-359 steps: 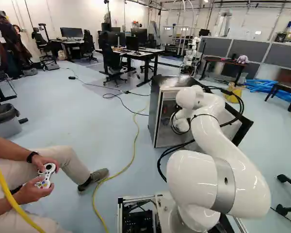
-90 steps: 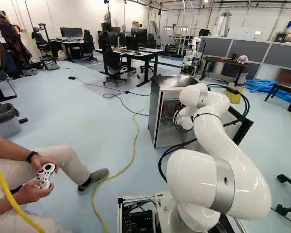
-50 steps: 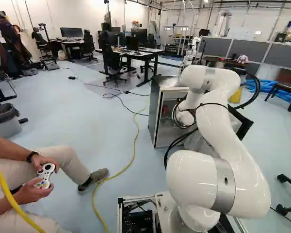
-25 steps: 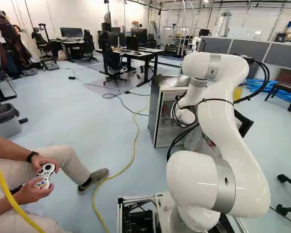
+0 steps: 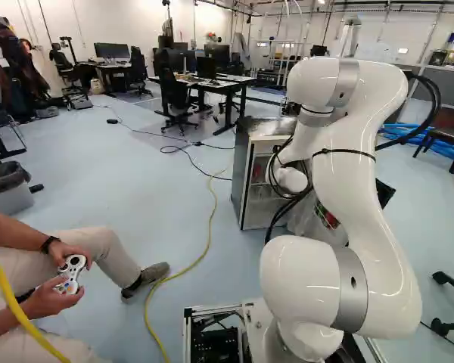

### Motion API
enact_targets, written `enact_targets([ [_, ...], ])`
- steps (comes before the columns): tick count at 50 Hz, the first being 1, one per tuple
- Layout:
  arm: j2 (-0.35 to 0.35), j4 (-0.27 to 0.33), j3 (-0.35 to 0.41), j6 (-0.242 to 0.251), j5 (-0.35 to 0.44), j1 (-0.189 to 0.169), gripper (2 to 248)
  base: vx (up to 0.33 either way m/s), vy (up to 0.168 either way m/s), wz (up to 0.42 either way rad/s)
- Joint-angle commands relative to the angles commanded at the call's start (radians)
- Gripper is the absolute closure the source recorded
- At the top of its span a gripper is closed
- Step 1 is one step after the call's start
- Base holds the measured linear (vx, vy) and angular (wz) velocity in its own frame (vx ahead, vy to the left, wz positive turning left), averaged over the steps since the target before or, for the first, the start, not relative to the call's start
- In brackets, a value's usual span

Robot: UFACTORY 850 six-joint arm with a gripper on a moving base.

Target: Grab a drink from the fridge

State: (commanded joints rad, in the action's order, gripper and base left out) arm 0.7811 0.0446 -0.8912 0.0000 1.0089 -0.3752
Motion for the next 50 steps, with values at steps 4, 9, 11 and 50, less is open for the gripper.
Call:
enact_targets([
  [4,-0.027,0.0,0.03,0.0,0.0,0.003,160,0.0,0.0,0.0],
  [9,-0.061,0.0,0.066,0.0,0.0,0.006,160,0.0,0.0,0.0],
  [11,-0.073,0.0,0.079,0.0,0.0,0.007,160,0.0,0.0,0.0],
  [50,-0.223,0.0,0.177,0.0,0.0,0.015,160,0.0,0.0,0.0],
])
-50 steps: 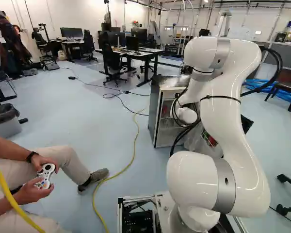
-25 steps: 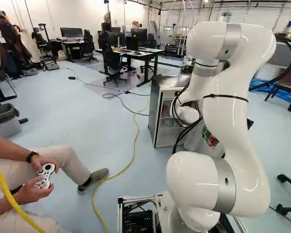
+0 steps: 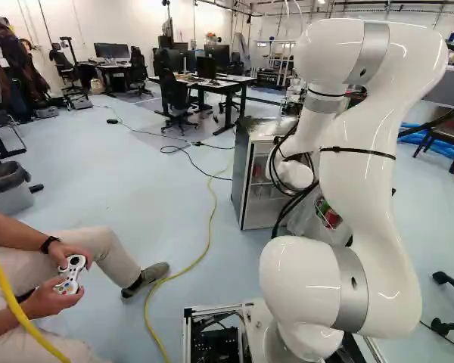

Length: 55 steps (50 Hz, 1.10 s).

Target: Grab a drink from the fridge

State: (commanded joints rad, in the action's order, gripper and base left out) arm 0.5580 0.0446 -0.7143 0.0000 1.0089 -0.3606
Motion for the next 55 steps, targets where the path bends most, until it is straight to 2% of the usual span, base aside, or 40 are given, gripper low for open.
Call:
enact_targets([
  [24,-0.067,0.0,0.02,0.0,-0.003,0.0,160,0.0,0.0,0.0],
  [55,-0.13,0.0,0.015,0.0,-0.05,0.006,160,0.0,0.0,0.0],
])
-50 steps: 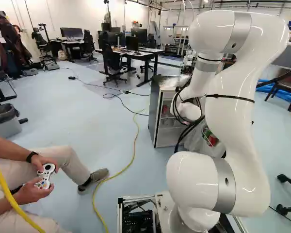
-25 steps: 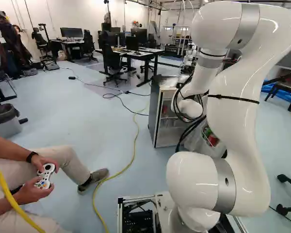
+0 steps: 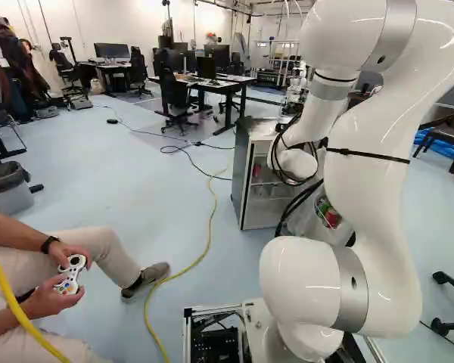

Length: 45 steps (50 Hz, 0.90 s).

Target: Grab a drink from the fridge

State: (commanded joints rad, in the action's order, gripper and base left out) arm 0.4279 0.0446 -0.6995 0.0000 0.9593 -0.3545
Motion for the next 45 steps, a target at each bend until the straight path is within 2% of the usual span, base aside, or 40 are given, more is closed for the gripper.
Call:
enact_targets([
  [45,-0.055,0.0,-0.052,0.0,-0.072,0.014,160,0.0,0.0,0.0],
])
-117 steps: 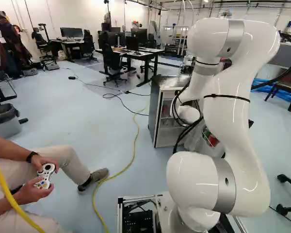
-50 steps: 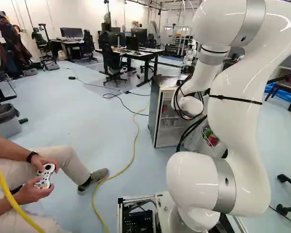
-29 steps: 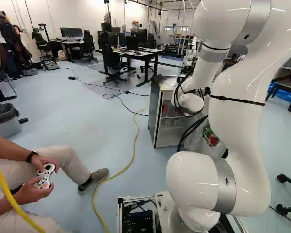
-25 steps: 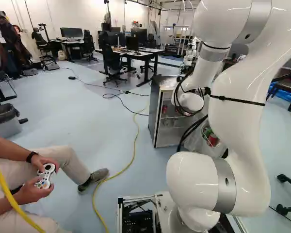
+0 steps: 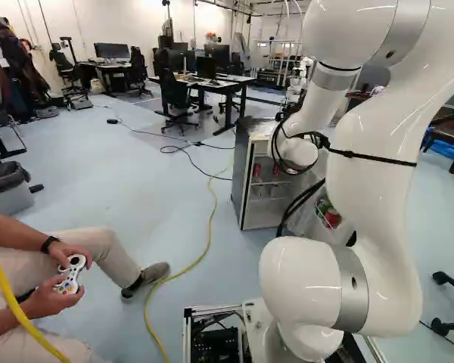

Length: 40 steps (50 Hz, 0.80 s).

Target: Grab a drink from the fridge

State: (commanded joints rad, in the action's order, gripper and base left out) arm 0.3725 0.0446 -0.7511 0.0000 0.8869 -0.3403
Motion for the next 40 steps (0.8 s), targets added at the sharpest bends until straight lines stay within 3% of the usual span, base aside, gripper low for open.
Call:
enact_targets([
  [40,-0.001,0.0,-0.1,0.0,-0.064,0.019,160,0.0,0.0,0.0],
])
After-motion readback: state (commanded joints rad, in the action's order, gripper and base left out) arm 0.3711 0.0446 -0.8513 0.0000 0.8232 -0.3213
